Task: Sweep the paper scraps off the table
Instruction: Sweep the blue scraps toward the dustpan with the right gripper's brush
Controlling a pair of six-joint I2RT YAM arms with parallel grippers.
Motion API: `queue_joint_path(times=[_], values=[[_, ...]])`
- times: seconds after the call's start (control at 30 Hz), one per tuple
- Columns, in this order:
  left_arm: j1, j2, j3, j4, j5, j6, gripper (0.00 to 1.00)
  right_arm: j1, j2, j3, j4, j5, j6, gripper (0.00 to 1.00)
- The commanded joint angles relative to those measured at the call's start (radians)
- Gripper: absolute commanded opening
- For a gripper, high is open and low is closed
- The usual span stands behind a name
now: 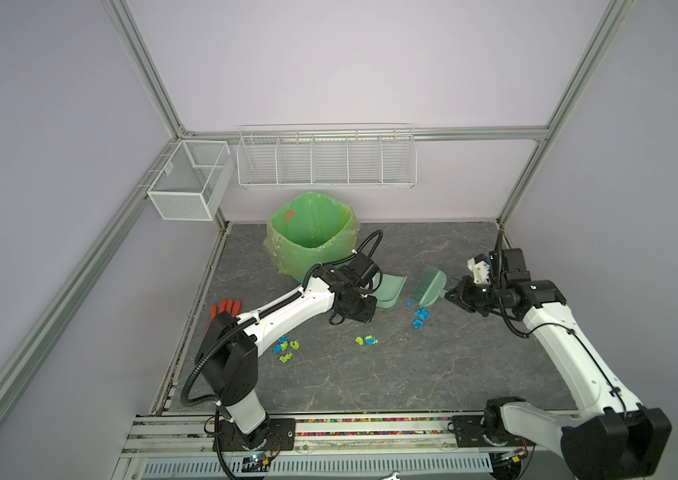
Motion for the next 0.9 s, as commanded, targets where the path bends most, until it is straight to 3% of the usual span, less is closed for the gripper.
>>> queue_joint_path(times=[0.0,0.4,0.7,0.87], values=[[-0.005,0.023,0.033,-0.057,-0.024,0.026,0.0,0.022,0.041,-0.01,0.105,-0.025,0.053,0.07],[-0.007,0.02,0.005,-0.044,-0.031,0.03,0.0,0.044,0.108,-0.034,0.067,0.037,0.03,0.07],[-0.007,0.02,-0.002,-0.041,-0.034,0.04,0.0,0.038,-0.007,-0.077,-0.09,0.143,-0.026,0.07],[-0.009,0.013,-0.014,-0.042,-0.037,0.043,0.0,0.037,-0.123,-0.079,-0.104,0.128,-0.013,0.07]])
